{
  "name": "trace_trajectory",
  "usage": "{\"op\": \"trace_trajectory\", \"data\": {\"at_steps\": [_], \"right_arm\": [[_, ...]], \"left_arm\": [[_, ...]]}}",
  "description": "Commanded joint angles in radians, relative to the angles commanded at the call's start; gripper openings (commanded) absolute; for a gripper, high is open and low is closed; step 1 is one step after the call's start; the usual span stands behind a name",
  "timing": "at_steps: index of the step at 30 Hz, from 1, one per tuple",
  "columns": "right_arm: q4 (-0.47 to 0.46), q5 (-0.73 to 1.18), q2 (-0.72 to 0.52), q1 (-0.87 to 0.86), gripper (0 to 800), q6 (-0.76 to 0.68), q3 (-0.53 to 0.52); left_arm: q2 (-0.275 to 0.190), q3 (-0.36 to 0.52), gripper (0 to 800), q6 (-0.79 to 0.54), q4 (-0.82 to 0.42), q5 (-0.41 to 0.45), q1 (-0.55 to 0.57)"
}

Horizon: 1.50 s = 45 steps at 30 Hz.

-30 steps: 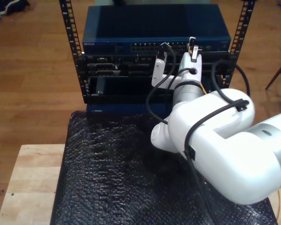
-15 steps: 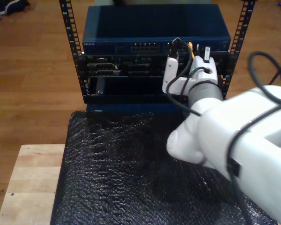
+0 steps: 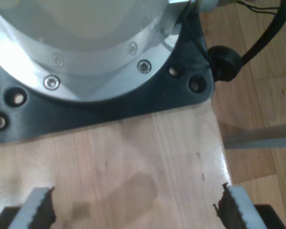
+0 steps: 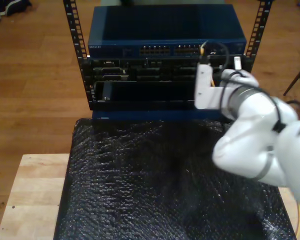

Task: Grab the cable and plug it in

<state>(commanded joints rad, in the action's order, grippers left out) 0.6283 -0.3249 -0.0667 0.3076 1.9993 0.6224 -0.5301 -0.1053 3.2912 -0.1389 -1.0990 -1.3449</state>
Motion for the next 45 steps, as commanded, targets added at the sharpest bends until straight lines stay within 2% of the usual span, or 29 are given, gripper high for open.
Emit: {"op": "trace_trajectory", "data": {"at_steps": [6, 15, 23, 27, 31, 38, 42, 45], "right_arm": [[0.000, 0.264, -0.089, -0.153, 797, 0.149, 0.005], [-0.003, 0.531, -0.158, -0.381, 798, 0.338, 0.011], [-0.040, 0.882, -0.296, -0.701, 798, 0.569, 0.009], [-0.112, 1.057, -0.365, -0.864, 798, 0.615, 0.008], [-0.258, 1.218, -0.450, -1.023, 798, 0.617, -0.012], [-0.465, 1.398, -0.526, -1.237, 798, 0.632, -0.063], [-0.574, 1.487, -0.554, -1.339, 798, 0.718, -0.094], [-0.601, 1.530, -0.557, -1.424, 799, 0.793, -0.124]], "left_arm": [[0.000, 0.000, 800, 0.000, 0.000, 0.000, 0.000], [0.000, 0.000, 800, 0.000, 0.000, 0.000, 0.000], [0.000, 0.000, 800, 0.000, 0.000, 0.000, 0.000], [0.000, 0.000, 800, 0.000, 0.000, 0.000, 0.000], [0.000, 0.000, 800, 0.000, 0.000, 0.000, 0.000], [0.000, 0.000, 800, 0.000, 0.000, 0.000, 0.000], [0.000, 0.000, 800, 0.000, 0.000, 0.000, 0.000], [0.000, 0.000, 800, 0.000, 0.000, 0.000, 0.000]]}}
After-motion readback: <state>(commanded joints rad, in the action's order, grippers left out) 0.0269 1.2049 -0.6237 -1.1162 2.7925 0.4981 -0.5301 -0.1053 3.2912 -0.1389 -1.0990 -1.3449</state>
